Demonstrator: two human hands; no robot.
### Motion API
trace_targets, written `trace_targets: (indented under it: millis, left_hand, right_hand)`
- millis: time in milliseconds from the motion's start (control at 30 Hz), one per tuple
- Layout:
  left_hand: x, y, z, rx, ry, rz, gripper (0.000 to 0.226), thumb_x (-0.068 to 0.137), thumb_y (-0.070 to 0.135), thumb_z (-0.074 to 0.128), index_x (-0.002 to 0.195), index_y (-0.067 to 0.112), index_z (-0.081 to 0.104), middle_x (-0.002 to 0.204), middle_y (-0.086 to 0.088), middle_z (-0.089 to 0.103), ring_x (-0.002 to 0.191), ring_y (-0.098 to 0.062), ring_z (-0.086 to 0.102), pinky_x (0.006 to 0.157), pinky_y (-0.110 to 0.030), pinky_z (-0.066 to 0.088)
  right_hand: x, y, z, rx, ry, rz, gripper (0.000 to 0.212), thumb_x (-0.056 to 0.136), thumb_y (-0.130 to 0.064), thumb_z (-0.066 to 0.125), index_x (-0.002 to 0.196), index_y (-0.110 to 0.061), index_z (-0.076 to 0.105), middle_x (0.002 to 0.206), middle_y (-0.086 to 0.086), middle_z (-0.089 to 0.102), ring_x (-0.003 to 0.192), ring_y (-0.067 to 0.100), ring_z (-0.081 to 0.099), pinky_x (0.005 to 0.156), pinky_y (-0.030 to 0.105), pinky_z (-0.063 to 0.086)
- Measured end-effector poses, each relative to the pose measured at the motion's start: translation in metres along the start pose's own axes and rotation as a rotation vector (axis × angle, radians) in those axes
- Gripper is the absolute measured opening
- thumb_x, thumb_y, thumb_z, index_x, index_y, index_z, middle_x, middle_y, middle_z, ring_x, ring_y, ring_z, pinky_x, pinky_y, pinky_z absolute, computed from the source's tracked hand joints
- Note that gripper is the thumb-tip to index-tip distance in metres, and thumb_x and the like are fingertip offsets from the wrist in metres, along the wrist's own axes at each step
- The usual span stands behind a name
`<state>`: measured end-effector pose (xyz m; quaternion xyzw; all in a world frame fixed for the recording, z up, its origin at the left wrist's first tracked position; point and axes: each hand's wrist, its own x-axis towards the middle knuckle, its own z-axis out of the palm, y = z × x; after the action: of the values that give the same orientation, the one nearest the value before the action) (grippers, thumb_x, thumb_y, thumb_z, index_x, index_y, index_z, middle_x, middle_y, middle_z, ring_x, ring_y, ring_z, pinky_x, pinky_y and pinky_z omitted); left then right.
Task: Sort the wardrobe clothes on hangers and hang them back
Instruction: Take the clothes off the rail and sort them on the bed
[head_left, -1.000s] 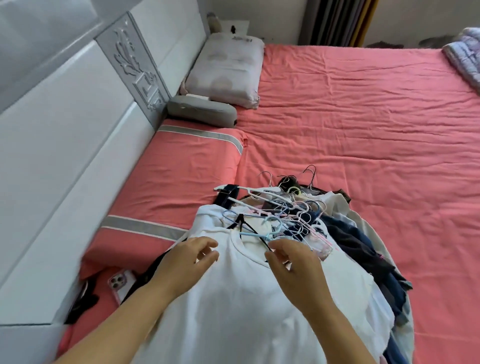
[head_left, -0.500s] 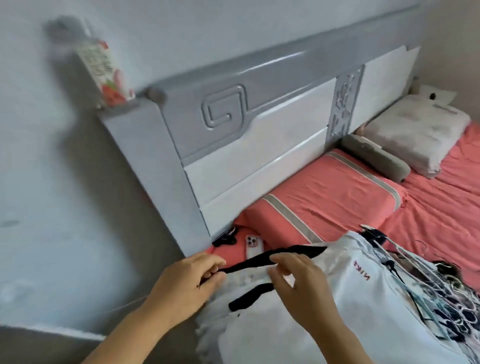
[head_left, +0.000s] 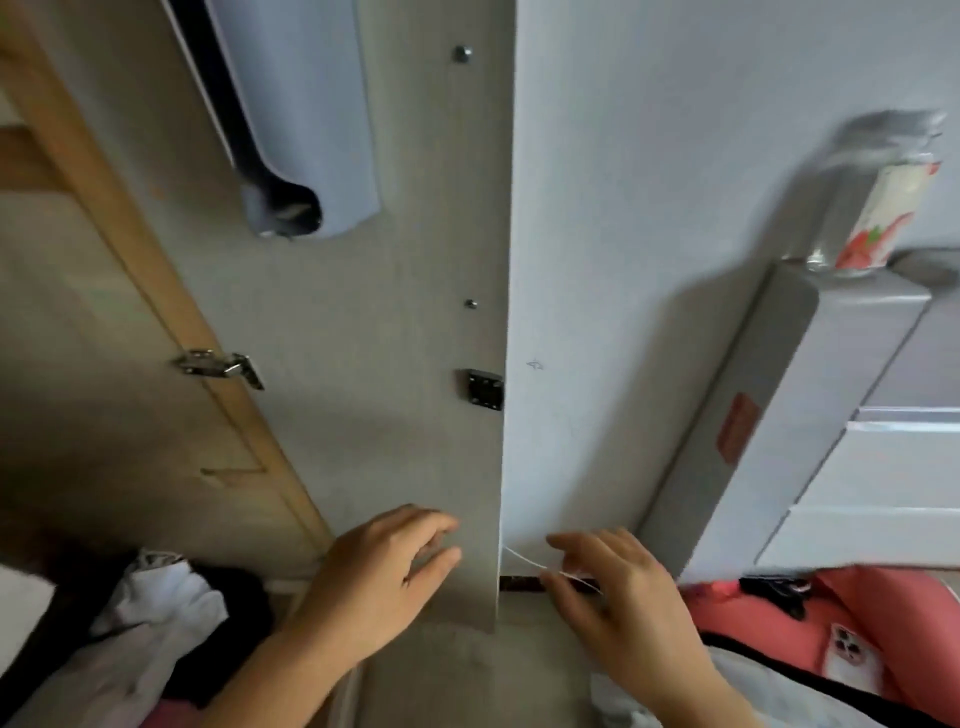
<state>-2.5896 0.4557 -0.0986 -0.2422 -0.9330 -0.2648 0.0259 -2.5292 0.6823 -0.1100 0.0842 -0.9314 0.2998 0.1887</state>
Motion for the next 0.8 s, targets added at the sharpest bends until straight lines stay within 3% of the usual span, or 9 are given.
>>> trace_targets:
  millis: [133, 233, 300, 400, 533, 700, 800]
  left_hand:
    - [-0.025, -0.047, -0.047, 0.095, 0.118, -0.093, 0.031, 0.083, 0.054, 0.045, 0.101, 0.034, 0.060, 0.085, 0.023, 0.060, 0.075, 0.003, 0.057, 0.059, -0.010, 0.040]
    - [-0.044, -0.068, -0.083, 0.219, 0.163, -0.177, 0.030, 0.085, 0.051, 0.043, 0.100, 0.035, 0.063, 0.087, 0.023, 0.063, 0.072, 0.004, 0.056, 0.055, -0.003, 0.034]
    - [-0.058, -0.077, -0.107, 0.250, 0.186, -0.249, 0.035, 0.086, 0.052, 0.041, 0.105, 0.034, 0.064, 0.092, 0.022, 0.065, 0.076, 0.005, 0.058, 0.060, 0.000, 0.031]
    - [-0.076, -0.088, -0.139, 0.259, 0.291, -0.375, 0.042, 0.089, 0.059, 0.036, 0.115, 0.037, 0.060, 0.103, 0.026, 0.059, 0.090, 0.003, 0.058, 0.069, -0.010, 0.043]
    - [-0.097, -0.087, -0.182, 0.365, 0.462, -0.488, 0.044, 0.087, 0.057, 0.038, 0.113, 0.032, 0.062, 0.095, 0.019, 0.061, 0.080, 0.000, 0.060, 0.063, -0.004, 0.037]
    - [-0.113, -0.073, -0.237, 0.462, 0.651, -0.600, 0.060, 0.080, 0.064, 0.031, 0.119, 0.030, 0.062, 0.101, 0.017, 0.061, 0.087, 0.005, 0.053, 0.070, -0.008, 0.041]
    - [-0.120, -0.059, -0.272, 0.541, 0.686, -0.668, 0.052, 0.085, 0.063, 0.038, 0.124, 0.034, 0.057, 0.110, 0.017, 0.061, 0.093, 0.003, 0.056, 0.077, -0.022, 0.050]
  right_hand:
    - [0.043, -0.050, 0.040, 0.029, -0.076, -0.169, 0.027, 0.082, -0.045, 0.054, 0.097, -0.025, 0.066, 0.074, -0.017, 0.059, 0.073, 0.004, 0.054, 0.060, 0.016, 0.043]
    - [0.073, -0.087, 0.064, 0.044, -0.106, -0.322, 0.027, 0.082, -0.044, 0.053, 0.098, -0.026, 0.064, 0.074, -0.016, 0.060, 0.071, 0.006, 0.054, 0.058, 0.014, 0.040]
    - [0.093, -0.112, 0.076, 0.091, -0.133, -0.421, 0.027, 0.083, -0.044, 0.053, 0.098, -0.025, 0.064, 0.075, -0.014, 0.061, 0.071, 0.008, 0.056, 0.060, 0.015, 0.042]
    - [0.125, -0.148, 0.090, 0.116, -0.189, -0.548, 0.029, 0.083, -0.043, 0.052, 0.099, -0.024, 0.066, 0.078, -0.013, 0.063, 0.072, 0.009, 0.060, 0.059, 0.021, 0.050]
    - [0.168, -0.199, 0.106, 0.193, -0.236, -0.691, 0.033, 0.084, -0.044, 0.050, 0.102, -0.022, 0.067, 0.083, -0.008, 0.065, 0.079, 0.013, 0.061, 0.062, 0.025, 0.051]
    - [0.211, -0.271, 0.099, 0.368, -0.131, -0.769, 0.033, 0.087, -0.042, 0.055, 0.107, -0.018, 0.067, 0.088, -0.005, 0.066, 0.085, 0.015, 0.061, 0.069, 0.025, 0.047]
    - [0.232, -0.312, 0.086, 0.476, -0.101, -0.839, 0.034, 0.088, -0.037, 0.060, 0.117, -0.019, 0.063, 0.101, -0.006, 0.063, 0.098, 0.010, 0.054, 0.078, 0.022, 0.037]
